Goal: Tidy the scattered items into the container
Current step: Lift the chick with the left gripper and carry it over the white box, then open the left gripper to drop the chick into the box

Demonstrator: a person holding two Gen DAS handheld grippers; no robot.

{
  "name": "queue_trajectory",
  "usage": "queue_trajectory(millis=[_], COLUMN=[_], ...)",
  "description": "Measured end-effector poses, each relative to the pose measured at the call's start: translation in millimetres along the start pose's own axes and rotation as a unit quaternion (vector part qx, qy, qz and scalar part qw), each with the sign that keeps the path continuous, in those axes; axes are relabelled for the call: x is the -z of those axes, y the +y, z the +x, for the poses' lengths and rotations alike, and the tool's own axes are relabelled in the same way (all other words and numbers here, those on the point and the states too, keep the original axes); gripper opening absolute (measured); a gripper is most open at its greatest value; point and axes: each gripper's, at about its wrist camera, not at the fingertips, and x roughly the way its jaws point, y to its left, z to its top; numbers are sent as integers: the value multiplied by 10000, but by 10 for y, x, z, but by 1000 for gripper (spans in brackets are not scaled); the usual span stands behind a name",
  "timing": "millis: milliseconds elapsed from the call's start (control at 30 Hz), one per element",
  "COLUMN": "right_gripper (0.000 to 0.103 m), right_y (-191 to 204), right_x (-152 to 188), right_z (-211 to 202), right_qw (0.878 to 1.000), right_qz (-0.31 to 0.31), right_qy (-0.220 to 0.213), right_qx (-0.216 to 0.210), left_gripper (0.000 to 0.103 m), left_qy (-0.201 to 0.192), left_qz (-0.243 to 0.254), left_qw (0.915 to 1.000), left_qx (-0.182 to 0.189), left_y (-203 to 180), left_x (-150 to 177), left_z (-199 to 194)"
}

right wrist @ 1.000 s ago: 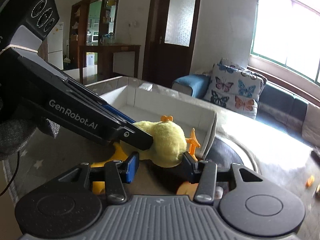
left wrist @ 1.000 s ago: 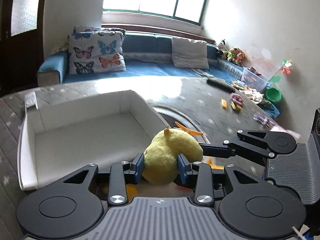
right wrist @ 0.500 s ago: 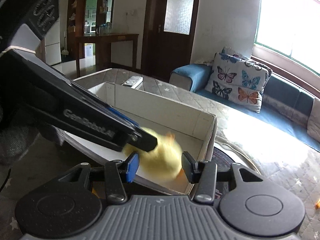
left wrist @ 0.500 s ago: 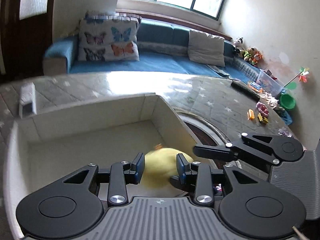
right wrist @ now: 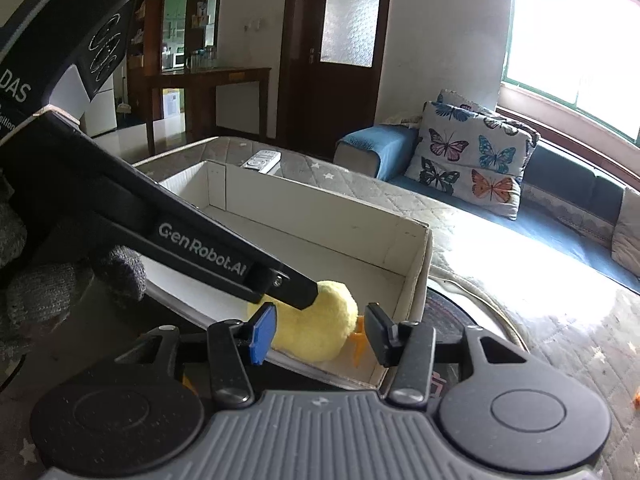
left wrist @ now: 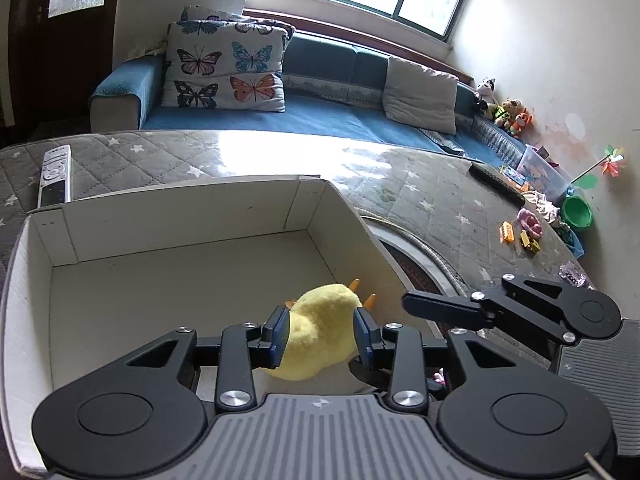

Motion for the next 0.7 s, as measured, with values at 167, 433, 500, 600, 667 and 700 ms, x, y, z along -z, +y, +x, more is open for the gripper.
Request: queue_trajectory(millis=[167,433,500,600,667,700], right_gripper=[68,80,81,82,82,82], right_y=[66,223,260,311,338,362], right_x=[60,193,243,320,359,388], right_z=[-180,-474,-526,-586,-612,-629], right_qw=[9999,9994,9994,9993,9992,9991], right_qz=[37,155,194,232,265,287], right_qy=[-152,-304,-296,-267,-249,-238], right_qx=[62,-5,-48,-106,-152,-182], left_gripper=[38,39,39,39,39,39], left_qy=[-111,-279,-314,-366,-396,-403], left_qz=[4,-26,-30,-37,-41,-42], left_qw=[9999,9995,9993,9989,9986,9985], left_qx=[-32,-152,-208,-293,-349,-374], left_y=[-50,-94,-106,-123,-133,-137], left_x=[83,273,324,402,454,484], left_z=[-171,-454,-514,-603,-659,-682])
